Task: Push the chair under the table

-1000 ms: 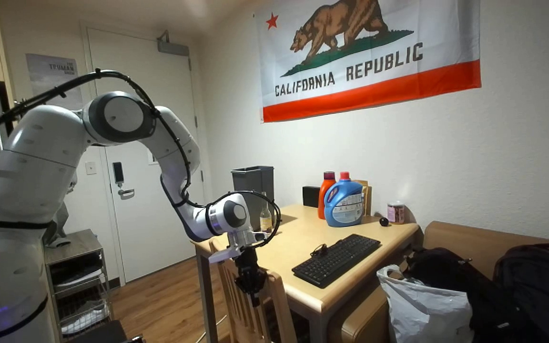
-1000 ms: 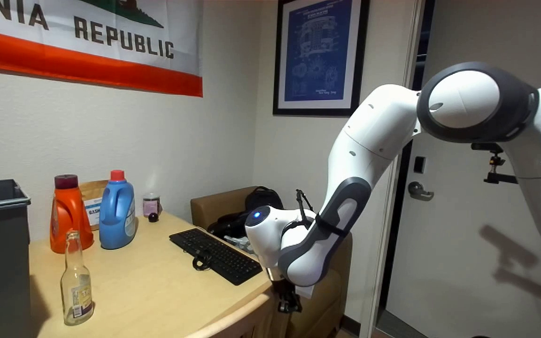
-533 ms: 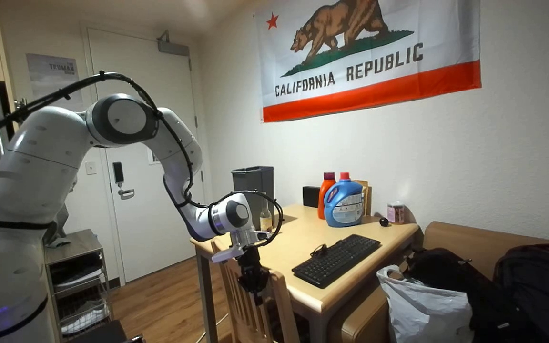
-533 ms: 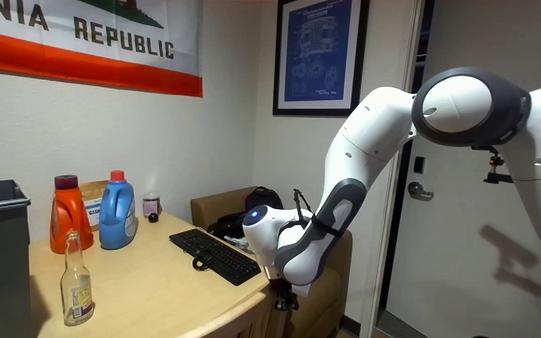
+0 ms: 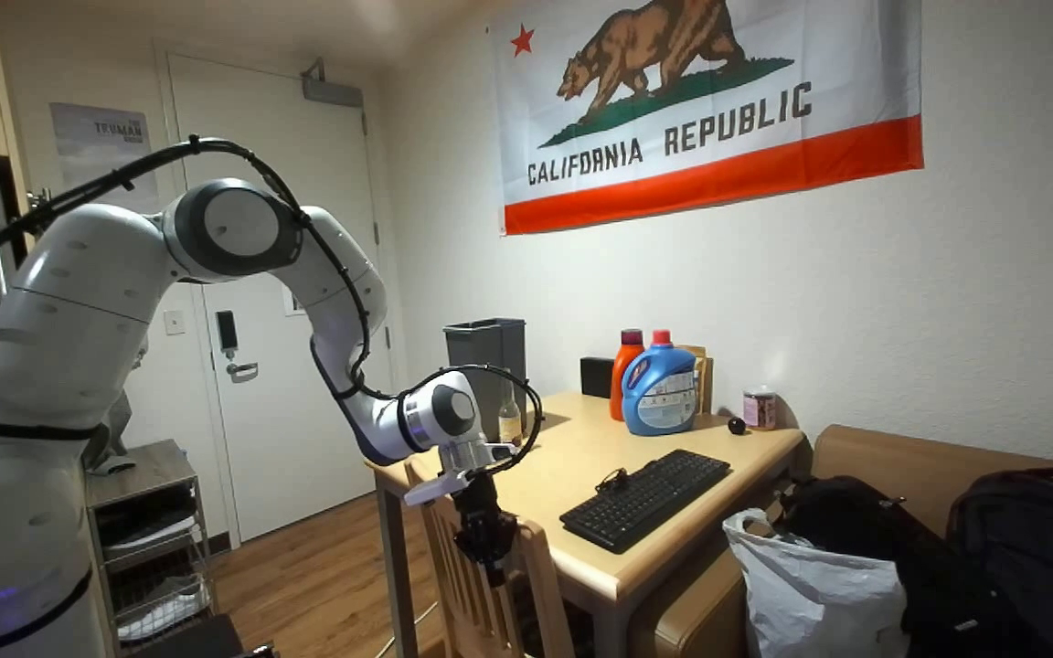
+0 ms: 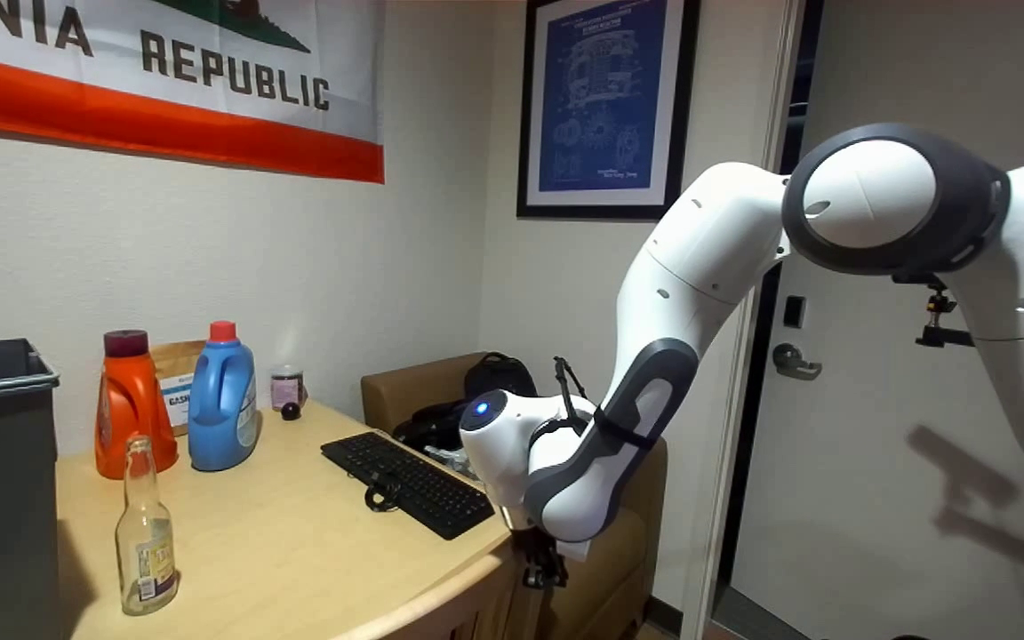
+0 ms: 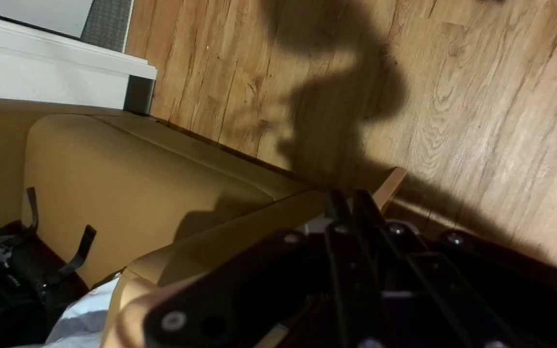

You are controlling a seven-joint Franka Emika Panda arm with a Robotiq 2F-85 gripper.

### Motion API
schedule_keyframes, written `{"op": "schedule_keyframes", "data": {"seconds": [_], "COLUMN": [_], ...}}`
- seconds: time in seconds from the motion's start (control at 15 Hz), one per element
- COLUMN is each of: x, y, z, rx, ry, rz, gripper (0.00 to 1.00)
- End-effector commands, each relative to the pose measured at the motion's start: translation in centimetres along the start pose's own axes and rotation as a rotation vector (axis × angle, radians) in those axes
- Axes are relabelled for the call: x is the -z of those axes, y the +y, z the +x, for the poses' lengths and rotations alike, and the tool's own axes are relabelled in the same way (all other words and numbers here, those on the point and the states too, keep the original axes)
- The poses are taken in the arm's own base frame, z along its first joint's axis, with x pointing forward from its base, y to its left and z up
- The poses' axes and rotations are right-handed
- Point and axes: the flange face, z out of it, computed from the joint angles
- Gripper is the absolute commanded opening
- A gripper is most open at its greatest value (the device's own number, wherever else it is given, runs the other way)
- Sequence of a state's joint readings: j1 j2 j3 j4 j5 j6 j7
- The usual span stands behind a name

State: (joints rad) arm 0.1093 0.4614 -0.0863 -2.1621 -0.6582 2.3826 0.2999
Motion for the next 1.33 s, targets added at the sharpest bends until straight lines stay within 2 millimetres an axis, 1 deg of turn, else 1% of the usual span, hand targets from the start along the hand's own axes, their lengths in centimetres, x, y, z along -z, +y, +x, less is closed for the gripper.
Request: {"op": "schedule_keyframes", "data": {"seconds": [0.0,0.07,0.2,0.47,0.53,0.73,0.8,0.87,0.93,1.07,1.2,1.27], "x": [-0.2,-0.4,-0.8,-0.6,-0.4,0.8,1.4,2.0,2.7,4.0,4.7,4.9], "y": [-0.9,-1.3,-2.3,-4.0,-4.3,-4.8,-4.8,-3.6,-3.3,-2.0,-1.0,-0.7], "z": [-4.1,-5.3,-8.4,-15.0,-16.7,-20.8,-21.8,-17.9,-18.5,-17.8,-17.2,-17.5], "rx": [0.027,0.028,0.024,0.016,0.015,0.005,-0.01,-0.021,-0.033,-0.05,-0.069,-0.074], "ry": [-0.002,-0.008,-0.02,-0.024,-0.018,0.052,0.104,0.144,0.189,0.27,0.319,0.331], "rz": [0.011,0.021,0.04,0.066,0.072,0.073,0.07,0.062,0.064,0.061,0.059,0.056], "gripper": [0.43,0.49,0.65,0.95,0.99,1.0,1.0,1.0,1.0,1.0,1.0,1.0]}}
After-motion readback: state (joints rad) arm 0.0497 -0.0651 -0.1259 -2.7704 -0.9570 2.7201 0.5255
